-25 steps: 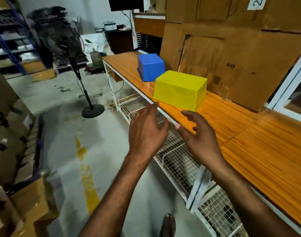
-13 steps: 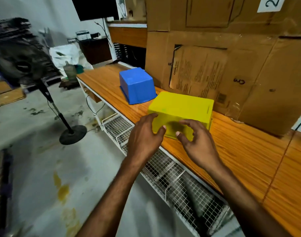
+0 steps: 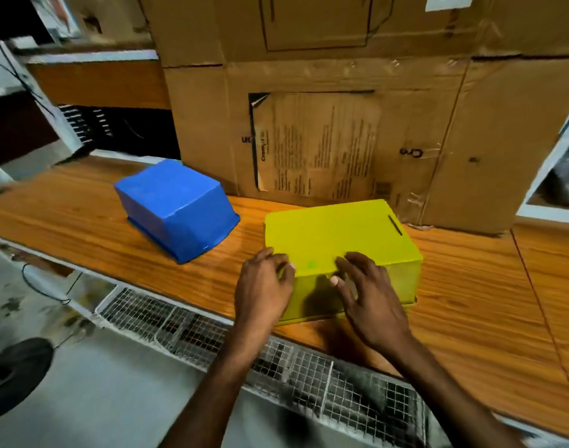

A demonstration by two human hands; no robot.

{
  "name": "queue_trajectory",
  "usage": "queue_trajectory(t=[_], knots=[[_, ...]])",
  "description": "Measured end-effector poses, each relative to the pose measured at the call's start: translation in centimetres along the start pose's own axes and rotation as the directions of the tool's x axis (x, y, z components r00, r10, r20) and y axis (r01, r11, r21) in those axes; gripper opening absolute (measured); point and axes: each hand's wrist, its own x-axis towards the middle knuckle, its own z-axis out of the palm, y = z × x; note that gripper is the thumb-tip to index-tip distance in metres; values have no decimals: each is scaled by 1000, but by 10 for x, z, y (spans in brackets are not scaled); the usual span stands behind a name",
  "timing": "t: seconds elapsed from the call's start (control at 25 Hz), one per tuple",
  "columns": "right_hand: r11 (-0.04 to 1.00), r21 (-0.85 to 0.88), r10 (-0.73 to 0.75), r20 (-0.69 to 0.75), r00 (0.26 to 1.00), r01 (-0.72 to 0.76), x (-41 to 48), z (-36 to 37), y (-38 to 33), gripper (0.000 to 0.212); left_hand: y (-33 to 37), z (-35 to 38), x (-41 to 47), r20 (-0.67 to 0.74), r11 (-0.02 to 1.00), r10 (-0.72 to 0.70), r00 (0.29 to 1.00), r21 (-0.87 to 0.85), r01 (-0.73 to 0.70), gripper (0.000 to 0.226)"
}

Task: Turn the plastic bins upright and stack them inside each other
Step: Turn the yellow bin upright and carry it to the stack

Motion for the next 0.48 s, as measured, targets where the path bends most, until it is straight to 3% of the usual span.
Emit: queue_trajectory(t=[0.12,0.2,0.32,0.4,0.48], knots=[[971,-13,232,-171,957,-238,10,-2,2,57,5,-8,5,95,983,134,986,-142,-120,24],[924,75,382,-189,905,-374,13,-5,-1,58,10,-11,26,93,960,202,975,-214,-178,25],[845,228,522,-159,838,-484,16,4,-15,74,11,2,81,51,948,293,955,-148,-282,41],[785,323,590,-129,797,-529,19,11,-23,83,11,15,116,215,978,204,955,-88,-189,59],[733,393,634,-99,767,-555,23,11,-29,87,9,29,136,410,990,135,902,-91,-107,61]])
